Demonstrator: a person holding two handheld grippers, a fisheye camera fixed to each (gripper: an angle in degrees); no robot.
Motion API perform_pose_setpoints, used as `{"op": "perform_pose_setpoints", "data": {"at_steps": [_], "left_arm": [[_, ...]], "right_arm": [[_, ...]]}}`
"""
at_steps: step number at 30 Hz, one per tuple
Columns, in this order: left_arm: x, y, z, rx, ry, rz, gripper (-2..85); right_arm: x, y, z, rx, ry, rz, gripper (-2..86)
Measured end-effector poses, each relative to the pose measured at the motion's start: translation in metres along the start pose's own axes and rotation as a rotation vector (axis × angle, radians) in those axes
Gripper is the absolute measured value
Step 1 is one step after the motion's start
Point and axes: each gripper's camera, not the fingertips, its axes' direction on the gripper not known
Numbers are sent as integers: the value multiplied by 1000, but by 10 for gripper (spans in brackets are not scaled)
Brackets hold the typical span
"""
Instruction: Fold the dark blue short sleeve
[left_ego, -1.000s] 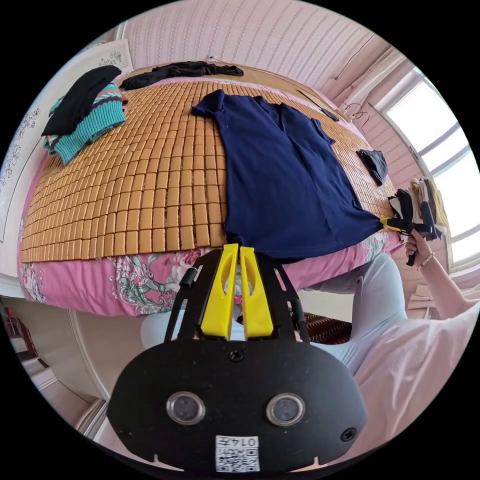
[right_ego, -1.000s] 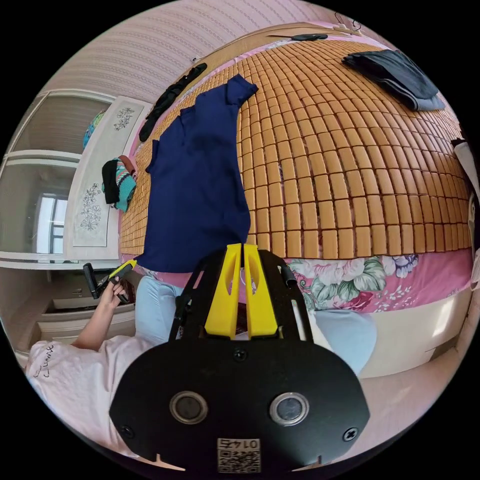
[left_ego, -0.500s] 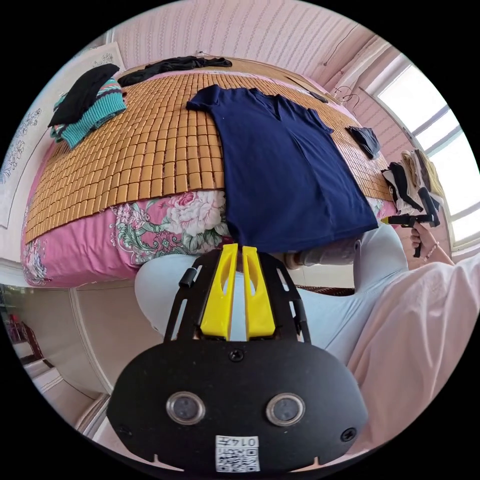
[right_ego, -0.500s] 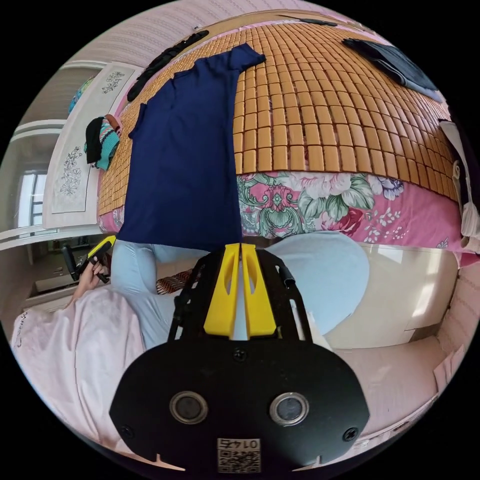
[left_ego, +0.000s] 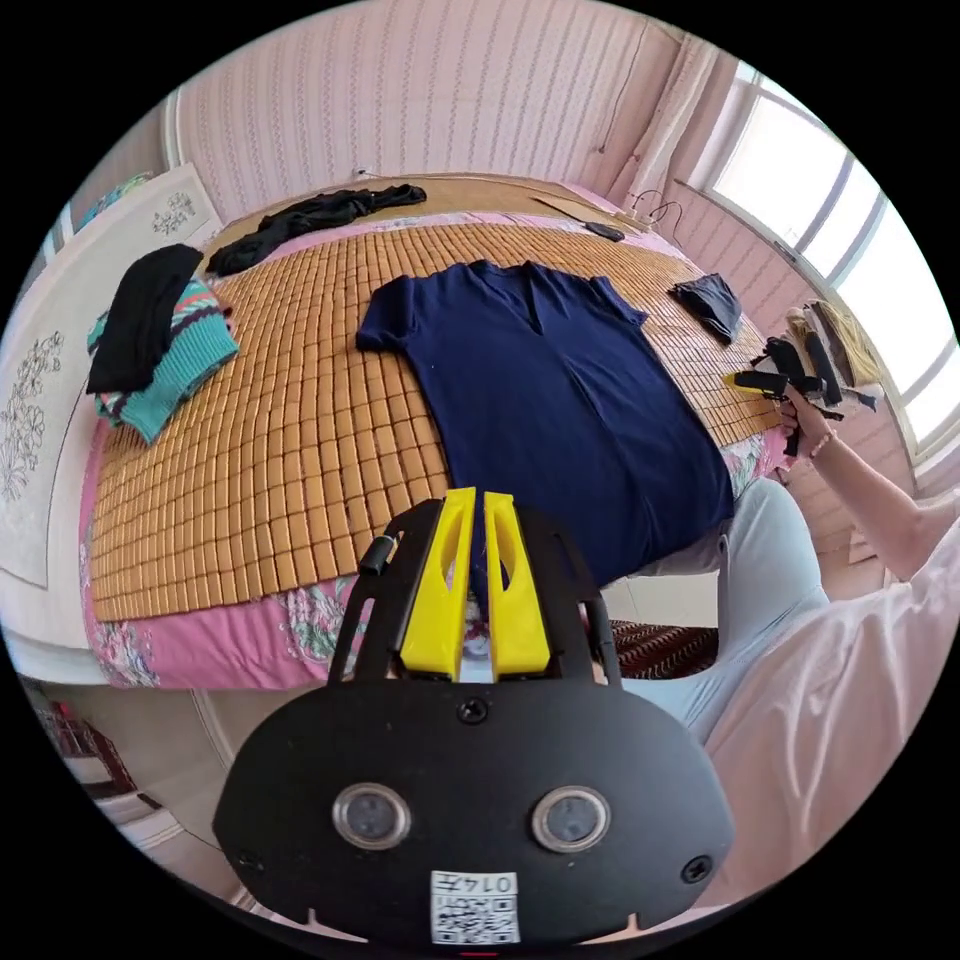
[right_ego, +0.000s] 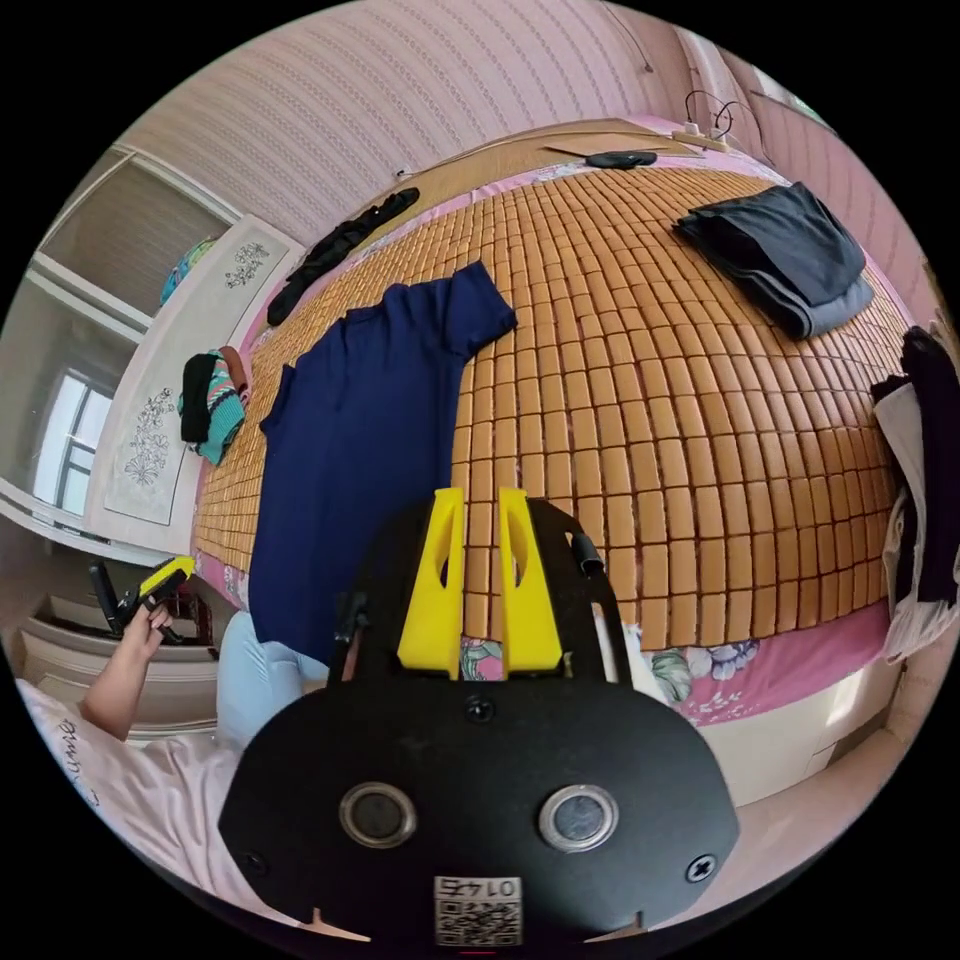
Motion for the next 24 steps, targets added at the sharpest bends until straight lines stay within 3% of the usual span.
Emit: {"op": "perform_pose_setpoints", "data": {"at_steps": [8, 13, 24], "left_arm": [[60, -224, 125, 3, 120, 232, 0], [120, -348, 213, 15, 160, 345, 6], [232, -432, 375, -129, 108, 514, 46]], "right_arm": [[28, -105, 47, 80, 52, -68, 107], [45, -114, 66, 67, 79, -51, 50], [79, -64, 33, 157, 27, -17, 11]]}}
